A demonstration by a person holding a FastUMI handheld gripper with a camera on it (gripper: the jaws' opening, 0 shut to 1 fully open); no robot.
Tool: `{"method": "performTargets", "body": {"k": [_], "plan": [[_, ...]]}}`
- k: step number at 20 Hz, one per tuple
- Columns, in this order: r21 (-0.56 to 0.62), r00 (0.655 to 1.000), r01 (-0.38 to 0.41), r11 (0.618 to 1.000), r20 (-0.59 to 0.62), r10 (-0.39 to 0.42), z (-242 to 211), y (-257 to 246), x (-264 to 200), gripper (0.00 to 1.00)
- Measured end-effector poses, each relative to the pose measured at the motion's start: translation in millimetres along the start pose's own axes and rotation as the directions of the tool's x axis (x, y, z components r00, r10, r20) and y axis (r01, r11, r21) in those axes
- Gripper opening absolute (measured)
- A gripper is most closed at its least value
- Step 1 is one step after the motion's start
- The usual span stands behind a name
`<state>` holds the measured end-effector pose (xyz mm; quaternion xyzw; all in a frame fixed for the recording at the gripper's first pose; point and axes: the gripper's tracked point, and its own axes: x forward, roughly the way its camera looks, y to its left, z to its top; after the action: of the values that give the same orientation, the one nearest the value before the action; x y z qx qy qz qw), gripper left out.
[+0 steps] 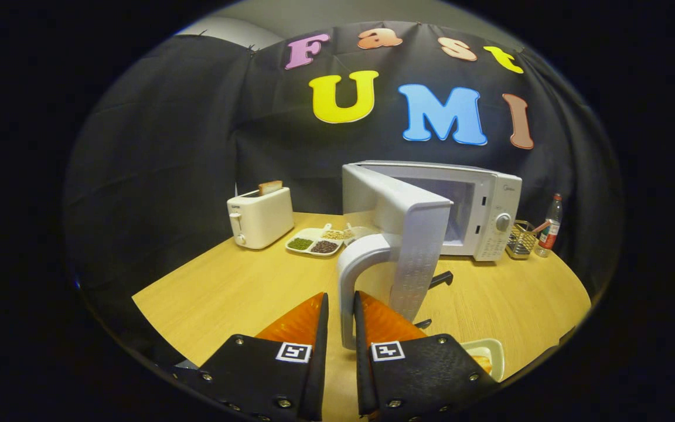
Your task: Open the microwave, put the food inside, and close the microwave door.
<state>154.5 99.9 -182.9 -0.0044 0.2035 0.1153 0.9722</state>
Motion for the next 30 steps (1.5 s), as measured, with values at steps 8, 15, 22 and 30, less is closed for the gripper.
{"method": "performTargets", "body": {"k": [8,15,22,30], "plan": [[0.001,0.999,-0.042,0.999,0.007,0.042,-1,33,-7,0.23],[-0.049,0.993,-0.122,0.991,-0.009,0.121,1,85,5,0.26],[-0.048,0.980,-0.200,0.979,-0.027,0.199,6,123,16,0.27],[-0.113,0.990,-0.137,0.984,0.015,0.140,17,109,-33,1.00]]}}
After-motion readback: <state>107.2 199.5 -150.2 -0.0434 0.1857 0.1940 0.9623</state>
